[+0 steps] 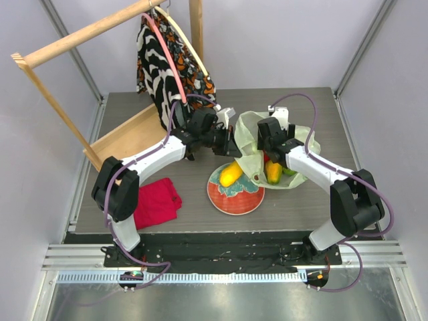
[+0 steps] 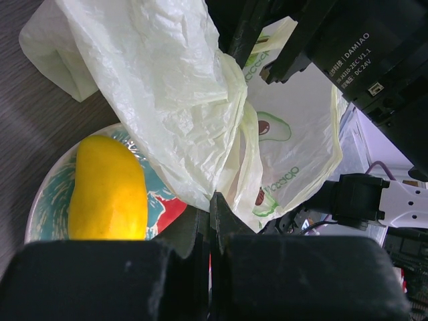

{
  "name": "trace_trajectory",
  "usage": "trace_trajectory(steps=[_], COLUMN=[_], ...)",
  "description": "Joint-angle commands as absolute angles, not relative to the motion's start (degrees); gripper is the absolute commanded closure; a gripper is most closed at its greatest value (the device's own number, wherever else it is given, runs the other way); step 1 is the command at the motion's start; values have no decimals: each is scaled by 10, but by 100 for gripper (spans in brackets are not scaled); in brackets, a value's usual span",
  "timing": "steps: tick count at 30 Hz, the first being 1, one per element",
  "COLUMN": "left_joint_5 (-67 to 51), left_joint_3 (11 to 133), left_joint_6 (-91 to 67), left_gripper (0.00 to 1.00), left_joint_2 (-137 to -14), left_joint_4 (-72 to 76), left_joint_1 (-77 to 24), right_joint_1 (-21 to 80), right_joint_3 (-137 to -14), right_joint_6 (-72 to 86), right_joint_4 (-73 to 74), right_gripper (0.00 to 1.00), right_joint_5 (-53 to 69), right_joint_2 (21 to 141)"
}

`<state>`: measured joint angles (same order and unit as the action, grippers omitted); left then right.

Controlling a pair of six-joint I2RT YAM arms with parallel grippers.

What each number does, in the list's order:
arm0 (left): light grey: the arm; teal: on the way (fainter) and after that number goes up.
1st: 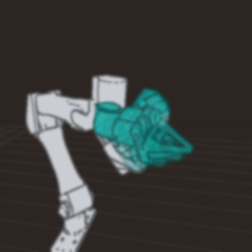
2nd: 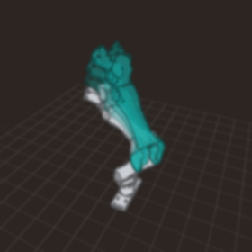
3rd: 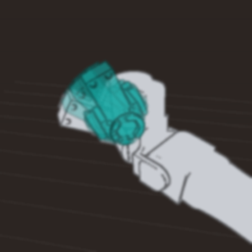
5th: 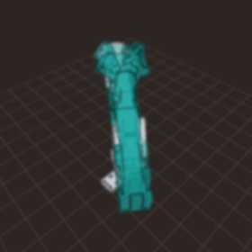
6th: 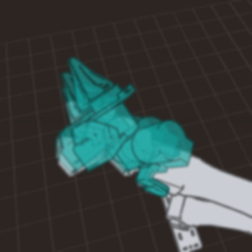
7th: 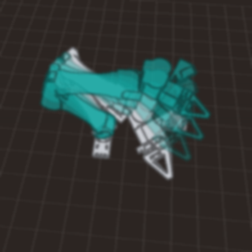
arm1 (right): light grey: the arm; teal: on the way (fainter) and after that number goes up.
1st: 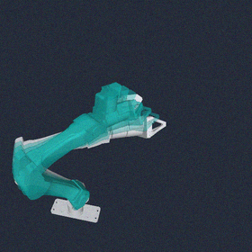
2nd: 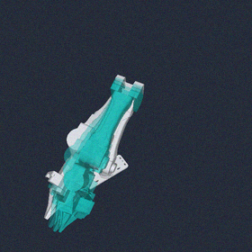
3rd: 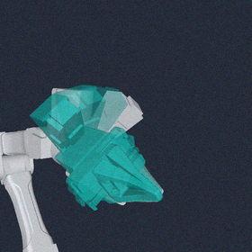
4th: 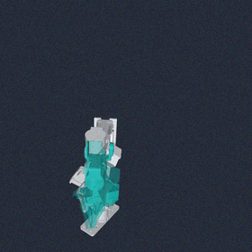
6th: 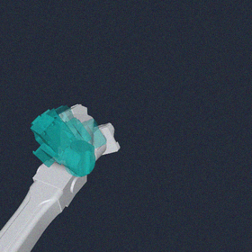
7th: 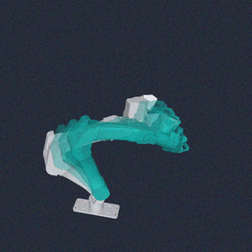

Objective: Place the fruits into the plastic bag

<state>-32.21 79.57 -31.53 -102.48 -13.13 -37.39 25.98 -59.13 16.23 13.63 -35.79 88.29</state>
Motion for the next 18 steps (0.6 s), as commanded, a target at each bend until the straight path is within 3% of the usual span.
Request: trace_trajectory(steps=[1, 13, 18], left_joint_5=[-337, -337, -337], left_joint_3=[806, 805, 805], left_joint_6=[-320, -321, -322], left_gripper=[100, 100, 100], left_joint_2=[-1004, -1004, -1003], left_joint_4=[-114, -113, -113], left_joint_1=[-376, -376, -376], right_joint_1=[258, 256, 256], right_joint_3=[-605, -603, -564], right_joint_6=[177, 178, 154], right_joint_4=[125, 146, 115], right_gripper=[15, 11, 14], right_joint_5=[-359, -340, -244], right_joint_2=[869, 794, 711])
